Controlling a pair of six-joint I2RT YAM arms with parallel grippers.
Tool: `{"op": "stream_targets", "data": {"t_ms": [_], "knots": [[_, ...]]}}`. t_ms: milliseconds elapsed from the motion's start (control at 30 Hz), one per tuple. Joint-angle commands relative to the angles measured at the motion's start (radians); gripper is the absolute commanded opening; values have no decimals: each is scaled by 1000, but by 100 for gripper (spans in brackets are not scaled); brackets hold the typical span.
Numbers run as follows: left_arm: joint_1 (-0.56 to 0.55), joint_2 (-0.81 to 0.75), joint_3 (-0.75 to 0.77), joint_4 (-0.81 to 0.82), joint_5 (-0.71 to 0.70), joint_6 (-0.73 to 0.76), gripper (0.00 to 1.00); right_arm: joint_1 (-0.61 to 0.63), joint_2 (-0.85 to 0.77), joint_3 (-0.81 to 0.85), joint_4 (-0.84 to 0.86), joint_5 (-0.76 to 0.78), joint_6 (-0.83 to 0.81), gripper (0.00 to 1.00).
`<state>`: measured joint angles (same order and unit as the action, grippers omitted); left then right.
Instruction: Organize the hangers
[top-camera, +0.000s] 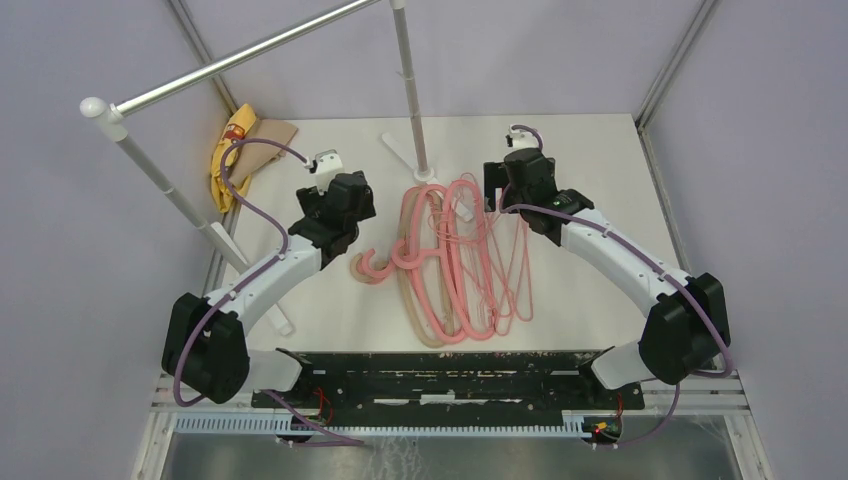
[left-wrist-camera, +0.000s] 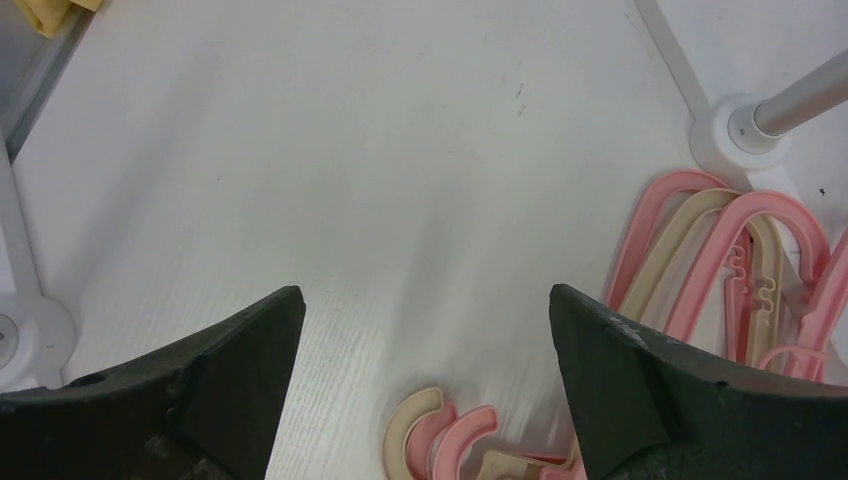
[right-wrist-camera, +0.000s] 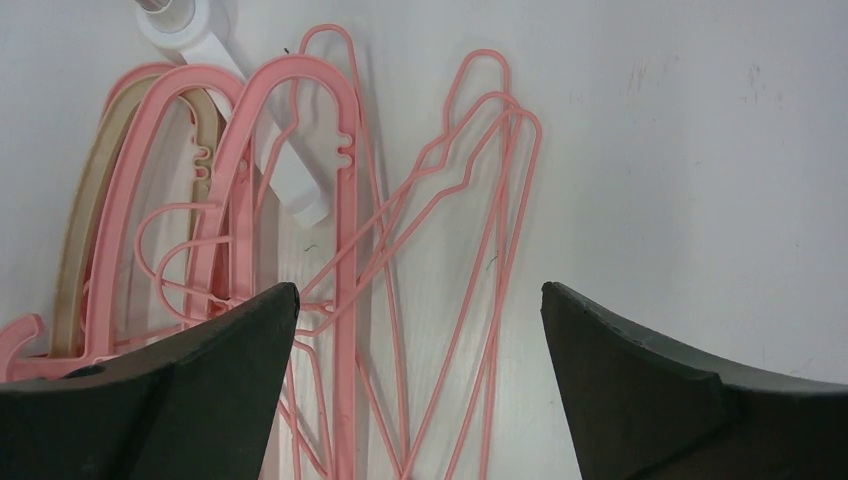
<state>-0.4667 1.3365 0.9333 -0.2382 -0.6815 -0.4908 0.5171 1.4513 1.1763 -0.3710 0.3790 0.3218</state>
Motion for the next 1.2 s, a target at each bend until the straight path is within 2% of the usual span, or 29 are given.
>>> {"op": "stream_targets", "data": {"t_ms": [0,300,633,800,900,1167], "knots": [[-3,-9,40,1,-30,2,99,3,-32,6,32,32,13,100],[-3,-30,23,16,63,92,99,4,-50,-30,55,35,-8,100],[-2,-159,-103,143,213,148,99,4,-42,-43,38,-11,-24,100],[-4,-135,-99,92,241,119,99,7,-48,-89,44,-70,-6,89],[-4,-141,-127,93,293,86,99,15,-44,-117,37,-100,-2,79],[-9,-174,-209,122,310,40,99,68,-13,-201,23,-134,17,66]]}}
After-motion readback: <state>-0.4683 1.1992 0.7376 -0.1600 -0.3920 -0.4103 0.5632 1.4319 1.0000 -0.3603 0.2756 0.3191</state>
